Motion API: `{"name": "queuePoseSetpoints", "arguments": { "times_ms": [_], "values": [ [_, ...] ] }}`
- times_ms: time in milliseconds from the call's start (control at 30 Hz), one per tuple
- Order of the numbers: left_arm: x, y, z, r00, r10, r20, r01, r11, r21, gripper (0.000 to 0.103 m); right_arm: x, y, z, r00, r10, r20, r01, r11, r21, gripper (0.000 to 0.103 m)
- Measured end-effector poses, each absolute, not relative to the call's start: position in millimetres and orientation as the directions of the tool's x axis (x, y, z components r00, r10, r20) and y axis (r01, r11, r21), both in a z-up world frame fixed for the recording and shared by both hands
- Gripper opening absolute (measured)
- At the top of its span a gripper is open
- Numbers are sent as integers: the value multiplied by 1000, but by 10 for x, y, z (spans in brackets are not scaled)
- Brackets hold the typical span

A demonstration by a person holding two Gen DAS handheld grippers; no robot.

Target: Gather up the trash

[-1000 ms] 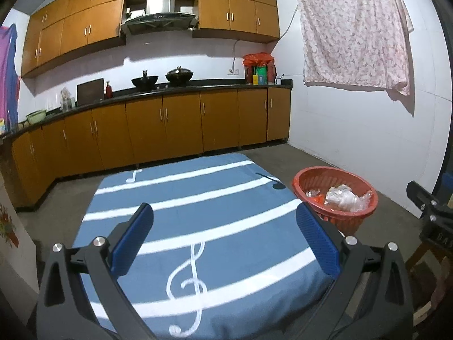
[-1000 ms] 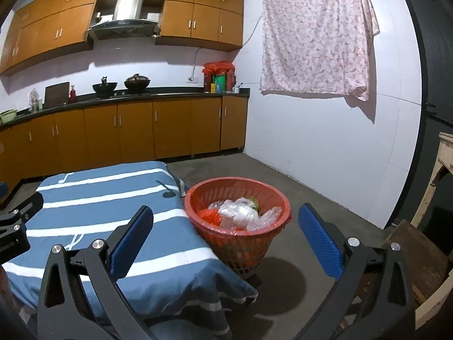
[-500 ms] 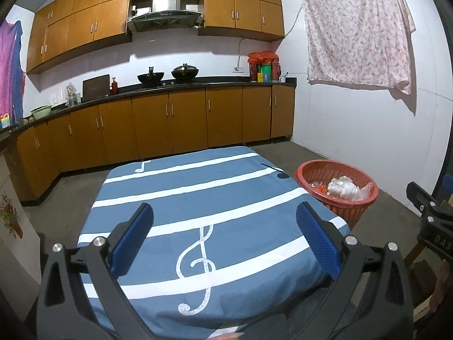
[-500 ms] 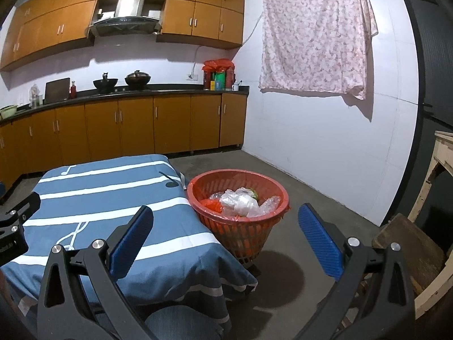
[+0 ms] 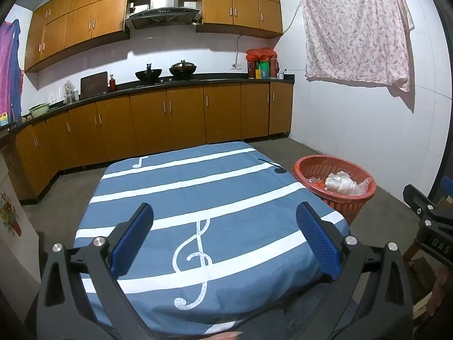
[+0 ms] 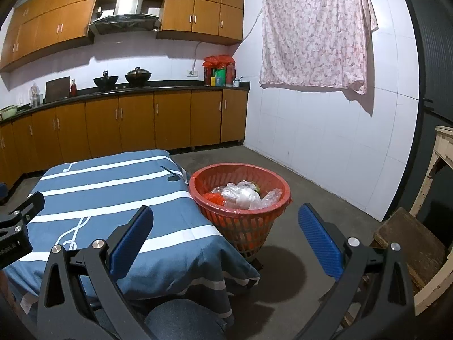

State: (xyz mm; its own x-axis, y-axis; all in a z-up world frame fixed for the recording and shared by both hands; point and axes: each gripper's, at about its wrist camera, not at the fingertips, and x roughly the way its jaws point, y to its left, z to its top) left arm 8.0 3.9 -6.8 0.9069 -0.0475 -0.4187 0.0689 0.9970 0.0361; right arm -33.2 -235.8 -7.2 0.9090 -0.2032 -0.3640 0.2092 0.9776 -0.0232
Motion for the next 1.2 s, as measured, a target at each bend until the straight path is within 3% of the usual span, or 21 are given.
{"name": "queuePoseSetpoints", "arguments": {
  "times_ms": [1200],
  "values": [
    [58, 28, -67, 909, -47, -413, 67, 997, 33, 99, -336, -2334, -65, 911, -189, -368, 192, 981, -28, 101]
  ]
}}
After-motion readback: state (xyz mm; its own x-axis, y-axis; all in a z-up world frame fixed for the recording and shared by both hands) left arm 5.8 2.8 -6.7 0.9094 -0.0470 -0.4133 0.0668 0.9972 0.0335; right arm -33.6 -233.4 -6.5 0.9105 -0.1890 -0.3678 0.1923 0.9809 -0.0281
